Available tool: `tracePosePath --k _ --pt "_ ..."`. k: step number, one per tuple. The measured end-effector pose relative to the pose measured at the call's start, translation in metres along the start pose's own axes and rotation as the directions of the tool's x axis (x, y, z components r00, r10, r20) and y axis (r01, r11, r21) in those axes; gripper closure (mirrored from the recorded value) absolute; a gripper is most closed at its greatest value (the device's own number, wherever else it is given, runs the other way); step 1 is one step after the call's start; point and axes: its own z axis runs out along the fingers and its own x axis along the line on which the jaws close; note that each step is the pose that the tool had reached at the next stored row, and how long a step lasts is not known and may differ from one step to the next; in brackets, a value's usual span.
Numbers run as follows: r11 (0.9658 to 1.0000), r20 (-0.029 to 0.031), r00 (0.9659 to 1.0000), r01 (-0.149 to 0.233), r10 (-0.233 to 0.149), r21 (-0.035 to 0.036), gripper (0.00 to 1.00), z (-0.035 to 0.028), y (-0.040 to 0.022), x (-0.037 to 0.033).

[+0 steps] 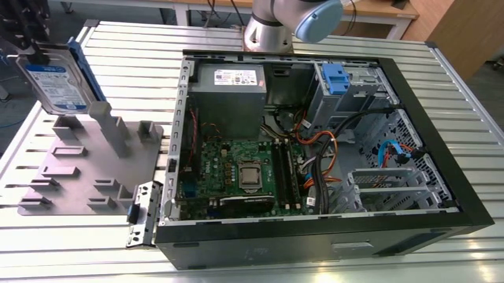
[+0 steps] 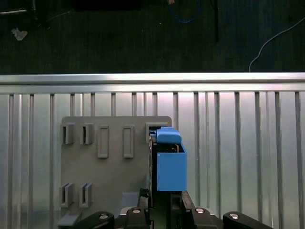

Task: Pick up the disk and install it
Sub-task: 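Pick up the disk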

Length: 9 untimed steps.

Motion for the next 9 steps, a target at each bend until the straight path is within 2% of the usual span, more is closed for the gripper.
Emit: tracePosePath --k 5,9 --pt "1.0000 -0.0001 1.0000 0.000 0.000 0.0000 0.65 -0.0132 0.0003 -0.0001" --pt "1.0000 0.0001 1.0000 0.000 0.000 0.0003 0.65 -0.0140 0.0003 -0.0001"
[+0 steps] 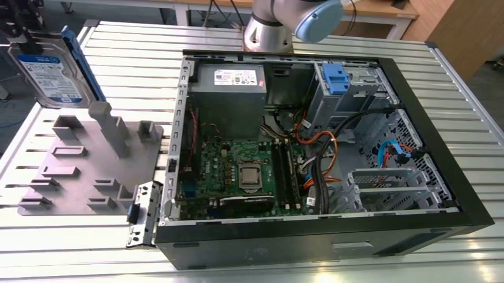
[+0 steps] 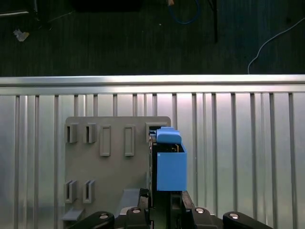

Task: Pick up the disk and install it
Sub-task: 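Pick up the disk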

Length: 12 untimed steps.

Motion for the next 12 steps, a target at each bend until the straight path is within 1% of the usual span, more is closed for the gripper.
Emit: tracePosePath --k 4,6,8,12 --pt "1.0000 -0.0001 1.0000 0.000 0.000 -0.0002 0.65 -0.0003 0.0000 0.0000" --pt "1.0000 -0.0004 1.0000 0.000 0.000 -0.0007 0.65 -0.0023 0.0000 0.0000" --pt "1.0000 -0.0002 1.0000 0.000 0.000 -0.0003 0.65 -0.0059 0.0001 -0.0001" --pt "1.0000 -0.0002 1.0000 0.000 0.000 -0.0002 0.65 -0.0169 0.0003 -0.0002"
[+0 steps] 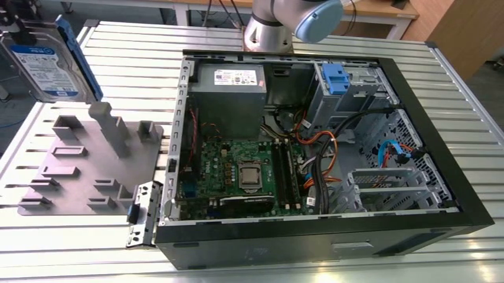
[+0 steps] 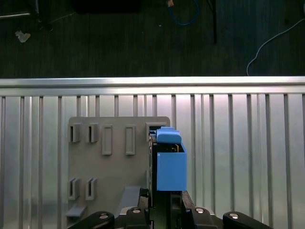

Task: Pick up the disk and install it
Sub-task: 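Pick up the disk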

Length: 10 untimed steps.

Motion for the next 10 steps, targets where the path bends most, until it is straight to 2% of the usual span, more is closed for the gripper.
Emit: tracePosePath --k 4,10 --pt "1.0000 0.0000 1.0000 0.000 0.000 0.0000 0.65 -0.0125 0.0003 -0.0001" --pt "1.0000 0.0000 1.0000 0.000 0.000 0.0000 0.65 -0.0277 0.0006 -0.0003"
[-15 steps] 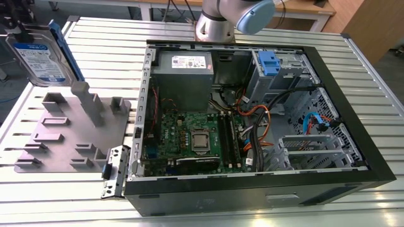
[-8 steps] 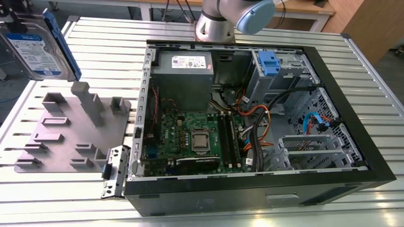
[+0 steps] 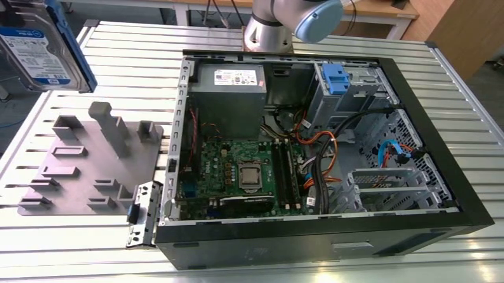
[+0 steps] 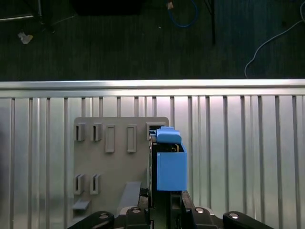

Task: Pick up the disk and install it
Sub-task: 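Pick up the disk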

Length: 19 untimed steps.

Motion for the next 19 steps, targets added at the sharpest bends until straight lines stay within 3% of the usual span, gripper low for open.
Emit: tracePosePath --k 5,19 --pt "1.0000 -0.0009 1.0000 0.000 0.000 0.0000 0.65 -0.0078 0.0002 0.0000" --pt "1.0000 -0.0014 1.0000 0.000 0.000 0.0000 0.65 -0.0085 0.0002 -0.0001"
